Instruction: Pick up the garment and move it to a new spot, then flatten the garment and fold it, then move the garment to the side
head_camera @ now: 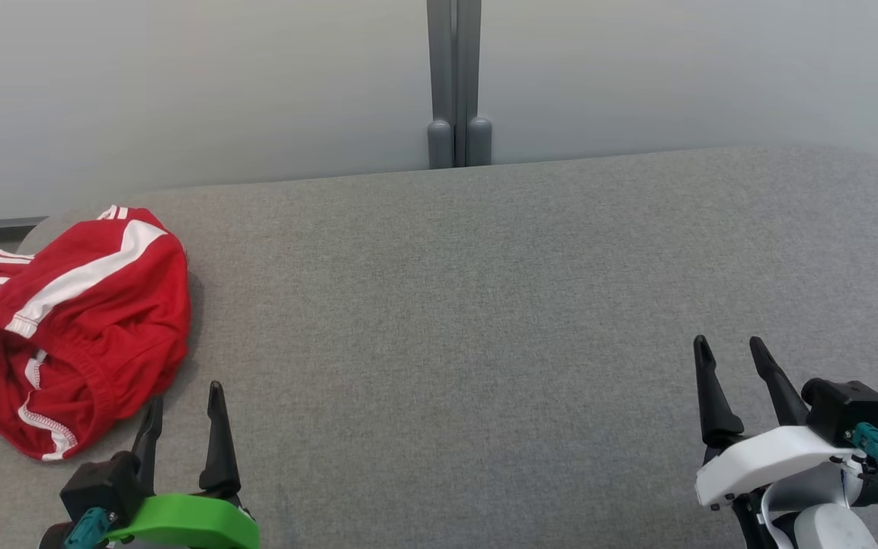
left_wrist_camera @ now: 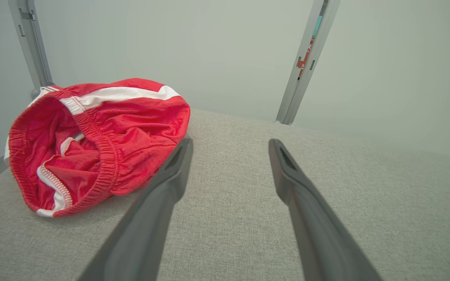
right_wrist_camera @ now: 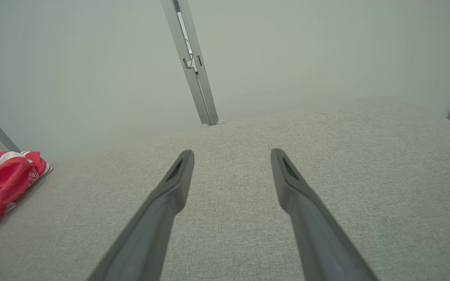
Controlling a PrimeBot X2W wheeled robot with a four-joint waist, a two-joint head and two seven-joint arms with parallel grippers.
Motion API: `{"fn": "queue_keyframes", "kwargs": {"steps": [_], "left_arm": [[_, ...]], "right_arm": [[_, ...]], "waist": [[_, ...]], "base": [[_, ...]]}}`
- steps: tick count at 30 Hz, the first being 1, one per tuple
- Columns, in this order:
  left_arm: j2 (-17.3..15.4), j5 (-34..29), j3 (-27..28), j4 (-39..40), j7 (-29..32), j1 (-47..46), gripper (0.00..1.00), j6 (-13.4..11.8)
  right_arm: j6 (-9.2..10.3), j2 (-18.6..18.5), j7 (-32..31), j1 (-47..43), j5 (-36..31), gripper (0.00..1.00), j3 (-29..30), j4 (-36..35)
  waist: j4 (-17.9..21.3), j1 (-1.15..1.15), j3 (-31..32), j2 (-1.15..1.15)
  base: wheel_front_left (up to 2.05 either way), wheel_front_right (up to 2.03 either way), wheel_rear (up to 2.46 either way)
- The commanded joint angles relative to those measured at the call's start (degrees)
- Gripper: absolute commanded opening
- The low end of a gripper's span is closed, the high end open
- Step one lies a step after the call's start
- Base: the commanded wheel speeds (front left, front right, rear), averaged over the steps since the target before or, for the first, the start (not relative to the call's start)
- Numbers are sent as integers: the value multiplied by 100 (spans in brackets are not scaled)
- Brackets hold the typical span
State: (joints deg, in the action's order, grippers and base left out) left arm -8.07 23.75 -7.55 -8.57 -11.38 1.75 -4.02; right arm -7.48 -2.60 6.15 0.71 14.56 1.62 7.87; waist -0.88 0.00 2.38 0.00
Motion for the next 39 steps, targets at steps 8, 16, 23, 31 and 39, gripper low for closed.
{"fn": "queue_keyframes", "kwargs": {"steps": [8, 16, 23, 31, 39], "left_arm": [[18, -334, 31, 33, -144, 124, 100, -59], [60, -554, 67, 64, -237, 212, 100, -59], [81, -743, 45, 70, -308, 252, 100, -68], [93, -939, -13, -6, -389, 258, 100, -71], [92, -867, -12, -38, -381, 262, 100, -61]], "right_arm": [[-2, -33, 150, -28, -409, 100, -21, 4], [-2, -35, 250, -40, -668, 100, -63, 67], [-1, -37, 325, -61, -884, 100, -74, 103], [-1, -39, 405, -68, -1151, 100, -90, 127], [-1, -38, 434, -84, -1123, 100, -98, 124]], "waist": [[-13, 0, 37, 0], [-9, 0, 91, 0], [-14, 0, 116, 0], [-35, 0, 134, 0], [-46, 0, 139, 0]], "base": [[0, 0, 0], [0, 0, 0], [0, 0, 0], [0, 0, 0], [0, 0, 0]]}}
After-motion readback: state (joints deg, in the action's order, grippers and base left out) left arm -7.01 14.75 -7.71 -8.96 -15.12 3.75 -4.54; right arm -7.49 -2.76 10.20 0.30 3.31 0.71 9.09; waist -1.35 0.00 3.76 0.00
